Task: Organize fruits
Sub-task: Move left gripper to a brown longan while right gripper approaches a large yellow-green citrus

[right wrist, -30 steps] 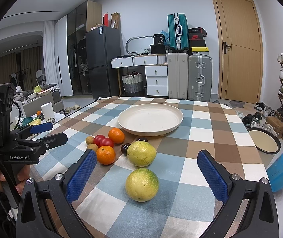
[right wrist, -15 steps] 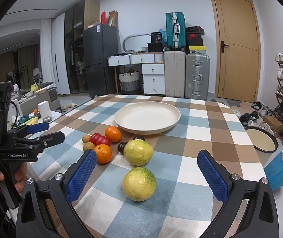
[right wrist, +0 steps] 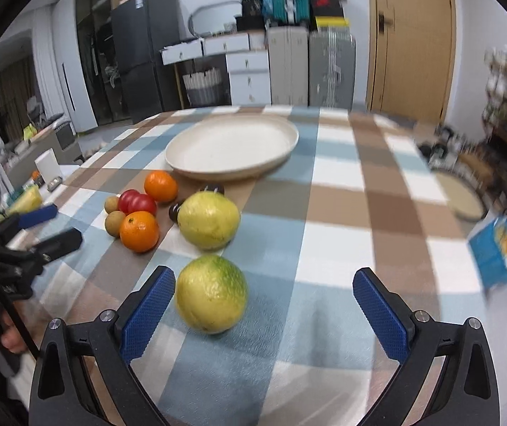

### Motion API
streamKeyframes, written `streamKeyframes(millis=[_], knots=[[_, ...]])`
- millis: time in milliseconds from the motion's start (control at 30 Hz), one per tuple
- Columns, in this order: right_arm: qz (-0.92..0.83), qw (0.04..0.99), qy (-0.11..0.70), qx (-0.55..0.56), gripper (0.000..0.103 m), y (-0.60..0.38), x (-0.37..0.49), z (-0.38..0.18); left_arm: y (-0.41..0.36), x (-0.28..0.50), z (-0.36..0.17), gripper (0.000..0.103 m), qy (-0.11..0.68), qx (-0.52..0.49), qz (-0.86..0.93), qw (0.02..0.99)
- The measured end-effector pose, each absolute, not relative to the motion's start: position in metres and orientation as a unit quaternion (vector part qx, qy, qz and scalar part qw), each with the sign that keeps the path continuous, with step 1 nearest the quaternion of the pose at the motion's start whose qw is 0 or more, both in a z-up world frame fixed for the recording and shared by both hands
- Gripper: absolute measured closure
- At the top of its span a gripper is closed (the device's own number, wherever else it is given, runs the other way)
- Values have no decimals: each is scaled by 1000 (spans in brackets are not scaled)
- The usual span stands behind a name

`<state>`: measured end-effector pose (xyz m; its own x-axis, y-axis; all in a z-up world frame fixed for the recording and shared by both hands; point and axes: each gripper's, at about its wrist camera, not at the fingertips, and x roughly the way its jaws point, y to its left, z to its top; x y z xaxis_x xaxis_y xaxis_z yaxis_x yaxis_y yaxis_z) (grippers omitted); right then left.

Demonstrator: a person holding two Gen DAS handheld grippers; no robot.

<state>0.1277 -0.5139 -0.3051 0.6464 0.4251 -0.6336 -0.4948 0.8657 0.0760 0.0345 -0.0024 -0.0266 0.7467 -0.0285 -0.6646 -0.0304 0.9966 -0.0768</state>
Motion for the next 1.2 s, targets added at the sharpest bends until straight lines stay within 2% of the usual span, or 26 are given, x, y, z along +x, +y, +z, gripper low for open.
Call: streamKeyframes(millis=[100,200,367,500,767,933,1033,1200], knots=[[274,890,364,-22,8,-519,136,-309,3,44,-32,1,377,-55,3,925],[287,881,375,-16,10,-519,138,-311,10,53,-36,8,386,-69,7,920],[308,867,391,-20,10,-511,136,-314,16,67,-43,31,407,-77,4,910],[318,862,392,-38,11,-502,133,-316,14,72,-46,40,414,-75,-14,907],[336,853,396,-38,24,-496,130,-319,12,82,-49,65,421,-84,-38,903],[341,851,397,-43,29,-494,126,-319,7,83,-48,67,420,-77,-53,903],[344,850,398,-40,32,-494,127,-320,4,84,-49,76,421,-78,-60,902],[353,844,402,-36,42,-491,126,-321,2,85,-49,81,420,-82,-69,901]])
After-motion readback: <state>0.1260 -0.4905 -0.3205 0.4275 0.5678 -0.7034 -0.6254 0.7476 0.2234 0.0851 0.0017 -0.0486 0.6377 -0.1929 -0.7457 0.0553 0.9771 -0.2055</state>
